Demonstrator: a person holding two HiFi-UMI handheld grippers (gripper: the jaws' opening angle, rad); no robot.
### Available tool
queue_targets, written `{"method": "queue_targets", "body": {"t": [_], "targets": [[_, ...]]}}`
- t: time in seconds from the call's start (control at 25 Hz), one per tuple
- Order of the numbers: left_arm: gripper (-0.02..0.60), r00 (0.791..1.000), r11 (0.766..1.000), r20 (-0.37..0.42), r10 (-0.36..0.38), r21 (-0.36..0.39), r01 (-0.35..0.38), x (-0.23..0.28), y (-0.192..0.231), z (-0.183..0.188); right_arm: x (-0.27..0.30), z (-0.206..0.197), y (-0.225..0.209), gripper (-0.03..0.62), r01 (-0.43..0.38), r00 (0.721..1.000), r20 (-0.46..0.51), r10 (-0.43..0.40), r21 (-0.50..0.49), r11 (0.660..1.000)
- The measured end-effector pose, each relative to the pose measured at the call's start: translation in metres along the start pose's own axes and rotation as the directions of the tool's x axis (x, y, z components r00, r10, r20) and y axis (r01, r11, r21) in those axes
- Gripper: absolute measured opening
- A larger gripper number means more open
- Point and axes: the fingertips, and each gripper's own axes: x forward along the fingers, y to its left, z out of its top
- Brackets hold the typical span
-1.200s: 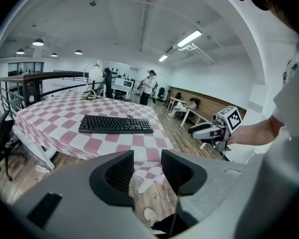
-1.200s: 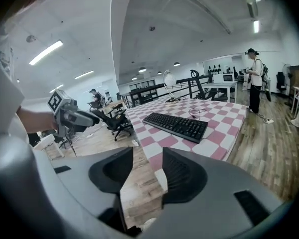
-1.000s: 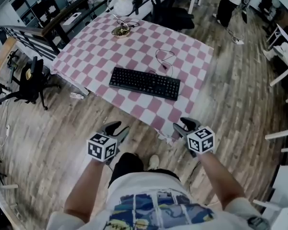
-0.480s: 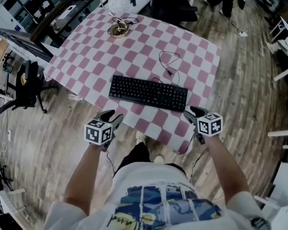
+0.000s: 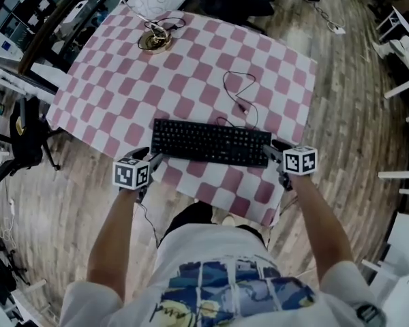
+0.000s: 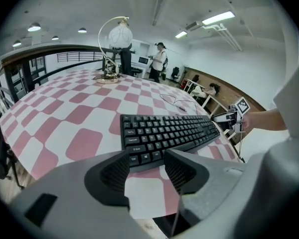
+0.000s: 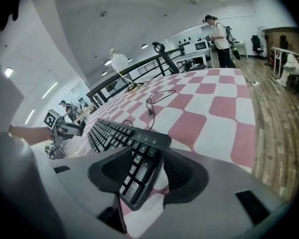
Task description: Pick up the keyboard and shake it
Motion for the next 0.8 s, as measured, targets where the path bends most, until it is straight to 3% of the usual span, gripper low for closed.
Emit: {"method": "queue_targets", "body": {"t": [0.12, 0.36, 0.56, 0.72, 0.8], "targets": [[0.218, 1.0, 1.0, -0.018, -0.013, -0.017, 0.012, 0.013, 0.015, 0.008, 0.009, 0.006, -0.011, 0.211, 0.015, 1.0, -0.011, -0.014, 0.045, 0.999], [0.241, 0.996, 0.996, -0.049, -0.071, -0.051, 0.068, 0.039, 0.029, 0.017, 0.021, 0.002, -0.016, 0.224, -0.067, 0.996, -0.049, 0.076, 0.166, 0.984], [0.247, 0.989, 0.99, -0.069, -0.132, -0.065, 0.127, 0.052, 0.031, 0.022, 0.031, 0.004, -0.009, 0.244, -0.214, 0.975, -0.004, 0.224, 0.272, 0.938], [0.264, 0.982, 0.984, -0.087, -0.167, -0.079, 0.161, 0.06, 0.028, 0.022, 0.036, 0.007, -0.007, 0.225, -0.258, 0.964, 0.0, 0.267, 0.253, 0.932], [0.273, 0.98, 0.981, -0.092, -0.179, -0.093, 0.171, 0.062, 0.027, 0.021, 0.033, 0.006, -0.01, 0.229, -0.208, 0.974, -0.034, 0.222, 0.244, 0.947]]}}
